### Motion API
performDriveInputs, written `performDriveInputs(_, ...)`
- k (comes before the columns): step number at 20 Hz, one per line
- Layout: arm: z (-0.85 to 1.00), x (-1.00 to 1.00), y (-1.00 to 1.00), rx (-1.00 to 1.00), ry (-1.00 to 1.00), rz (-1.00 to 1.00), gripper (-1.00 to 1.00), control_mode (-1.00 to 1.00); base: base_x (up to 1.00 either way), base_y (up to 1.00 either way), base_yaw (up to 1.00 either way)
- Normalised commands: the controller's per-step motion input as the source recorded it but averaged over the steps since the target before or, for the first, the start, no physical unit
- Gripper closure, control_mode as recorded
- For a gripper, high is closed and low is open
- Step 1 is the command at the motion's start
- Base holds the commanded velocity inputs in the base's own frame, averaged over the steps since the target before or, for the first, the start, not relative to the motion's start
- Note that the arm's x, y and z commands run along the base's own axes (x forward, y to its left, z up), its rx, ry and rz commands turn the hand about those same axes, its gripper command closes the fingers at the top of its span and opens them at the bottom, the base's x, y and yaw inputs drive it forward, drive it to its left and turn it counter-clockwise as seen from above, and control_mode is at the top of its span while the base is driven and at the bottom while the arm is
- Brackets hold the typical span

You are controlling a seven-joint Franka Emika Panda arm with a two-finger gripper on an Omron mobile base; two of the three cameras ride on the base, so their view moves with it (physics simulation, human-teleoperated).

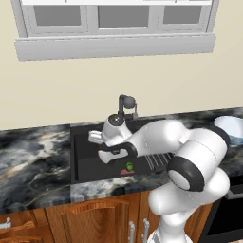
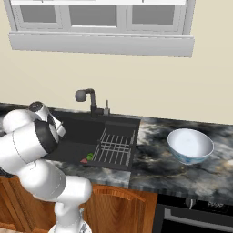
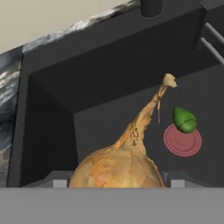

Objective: Remove the onion and avocado from the sink. Then move the bowl and cup from the counter to the sink for washing.

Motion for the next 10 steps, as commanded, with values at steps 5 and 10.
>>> performDriveInputs(5, 0.34, -0.11, 0.12, 0.02, -0.04, 0.0, 1.0, -1.0, 0.0, 0.0, 0.0)
performDriveInputs(10, 0.3, -0.1, 0.15, 0.03, -0.02, 0.0, 1.0, -1.0, 0.0, 0.0, 0.0)
